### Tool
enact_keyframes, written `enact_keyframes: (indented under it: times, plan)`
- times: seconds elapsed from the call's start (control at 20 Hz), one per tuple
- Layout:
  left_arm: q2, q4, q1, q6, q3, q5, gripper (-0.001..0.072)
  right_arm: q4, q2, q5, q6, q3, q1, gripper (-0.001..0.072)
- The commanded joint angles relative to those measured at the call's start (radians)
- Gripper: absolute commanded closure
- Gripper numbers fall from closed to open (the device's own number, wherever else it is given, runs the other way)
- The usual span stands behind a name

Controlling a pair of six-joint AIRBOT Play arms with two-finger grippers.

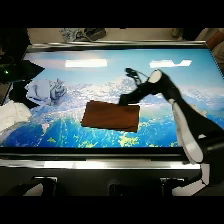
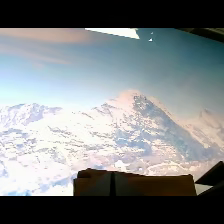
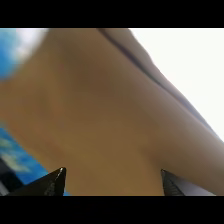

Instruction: Fold the shirts.

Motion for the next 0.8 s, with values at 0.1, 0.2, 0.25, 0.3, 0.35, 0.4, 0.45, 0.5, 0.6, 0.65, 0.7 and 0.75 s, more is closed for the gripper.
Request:
enact_keyframes:
  times: [0.1, 0.2, 0.25, 0.3, 0.35, 0.4, 0.45, 0.5, 0.6, 0.65, 0.7, 0.75]
  plan:
    - [0.002, 0.037, 0.003, 0.000, 0.000, -0.003, 0.0671, -0.009, 0.041, 0.145, 0.014, -0.226, -0.256, 0.0033]
    - [0.002, 0.037, 0.003, 0.000, 0.000, -0.003, 0.0671, 0.104, 0.039, 0.019, 0.003, -0.354, -0.243, 0.0033]
    - [0.002, 0.037, 0.003, 0.000, 0.000, -0.004, 0.0670, 0.141, 0.034, -0.022, -0.002, -0.394, -0.226, 0.0039]
    - [0.002, 0.037, 0.003, 0.000, 0.000, -0.003, 0.0671, 0.169, 0.026, -0.056, -0.004, -0.421, -0.205, 0.0040]
    - [0.002, 0.037, 0.003, 0.000, 0.000, -0.003, 0.0670, 0.180, 0.014, -0.076, -0.004, -0.429, -0.185, 0.0049]
    - [0.000, 0.037, 0.003, 0.000, 0.000, -0.003, 0.0670, 0.194, 0.001, -0.101, -0.003, -0.428, -0.167, 0.0113]
    - [-0.002, 0.037, 0.002, 0.000, 0.000, -0.003, 0.0670, 0.223, -0.006, -0.135, -0.003, -0.428, -0.155, 0.0142]
    - [-0.005, 0.037, -0.002, 0.000, 0.000, -0.003, 0.0670, 0.263, -0.010, -0.171, -0.004, -0.428, -0.144, 0.0225]
    - [-0.016, 0.037, -0.010, 0.000, 0.000, -0.003, 0.0670, 0.378, -0.010, -0.148, -0.064, -0.425, -0.140, 0.0655]
    - [-0.023, 0.037, -0.015, 0.000, 0.000, -0.003, 0.0670, 0.423, -0.007, -0.112, -0.152, -0.408, -0.149, 0.0660]
    - [-0.029, 0.037, -0.019, 0.000, -0.001, -0.003, 0.0670, 0.432, 0.002, -0.061, -0.227, -0.373, -0.160, 0.0661]
    - [-0.035, 0.037, -0.026, 0.001, -0.001, -0.003, 0.0670, 0.414, 0.021, -0.020, -0.248, -0.332, -0.177, 0.0661]
